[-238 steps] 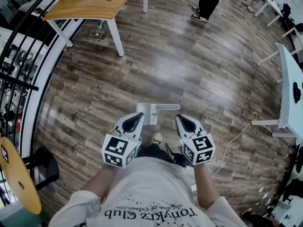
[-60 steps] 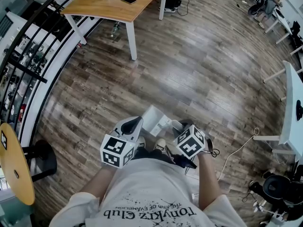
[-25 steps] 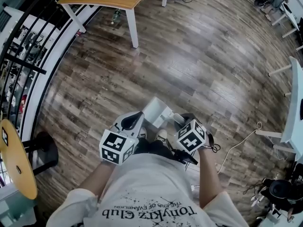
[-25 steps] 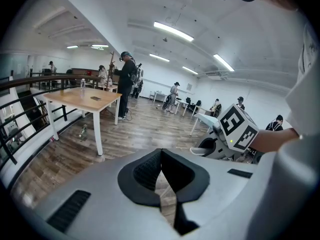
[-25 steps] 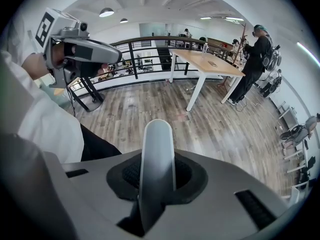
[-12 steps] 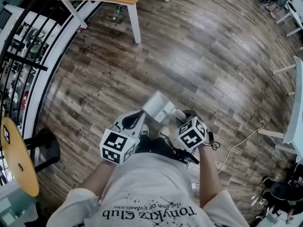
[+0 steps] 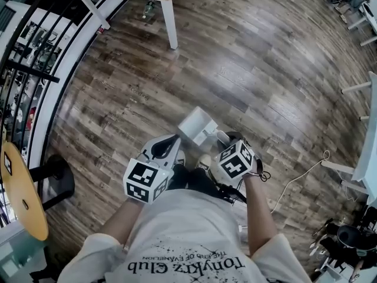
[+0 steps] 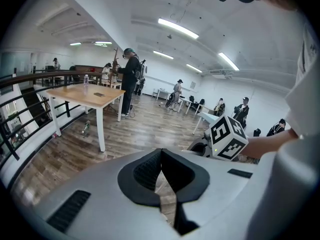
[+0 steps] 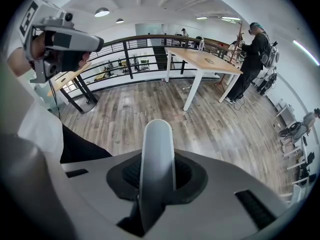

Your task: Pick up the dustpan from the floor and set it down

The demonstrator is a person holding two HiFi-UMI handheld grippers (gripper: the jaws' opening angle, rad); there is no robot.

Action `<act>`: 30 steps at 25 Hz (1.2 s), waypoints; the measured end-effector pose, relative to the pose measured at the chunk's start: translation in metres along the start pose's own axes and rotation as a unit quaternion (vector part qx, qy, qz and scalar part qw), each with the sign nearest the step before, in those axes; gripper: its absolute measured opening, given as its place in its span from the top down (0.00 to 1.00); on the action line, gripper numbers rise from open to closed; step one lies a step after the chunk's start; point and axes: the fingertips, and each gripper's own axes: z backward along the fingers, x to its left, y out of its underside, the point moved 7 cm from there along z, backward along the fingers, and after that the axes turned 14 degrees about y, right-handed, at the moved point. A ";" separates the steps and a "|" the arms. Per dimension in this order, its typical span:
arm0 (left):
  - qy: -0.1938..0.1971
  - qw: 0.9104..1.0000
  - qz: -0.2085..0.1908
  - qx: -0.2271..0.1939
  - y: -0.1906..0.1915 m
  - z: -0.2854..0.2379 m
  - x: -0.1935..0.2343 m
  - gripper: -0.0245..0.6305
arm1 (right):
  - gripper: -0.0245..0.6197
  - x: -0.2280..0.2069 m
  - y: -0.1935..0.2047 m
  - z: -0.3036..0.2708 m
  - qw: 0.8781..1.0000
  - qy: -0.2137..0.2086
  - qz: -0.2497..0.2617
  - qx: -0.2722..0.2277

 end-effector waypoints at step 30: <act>-0.014 1.000 0.016 0.010 0.007 0.000 0.014 0.93 | 0.84 -0.001 0.007 -0.055 1.000 0.011 -0.022 0.012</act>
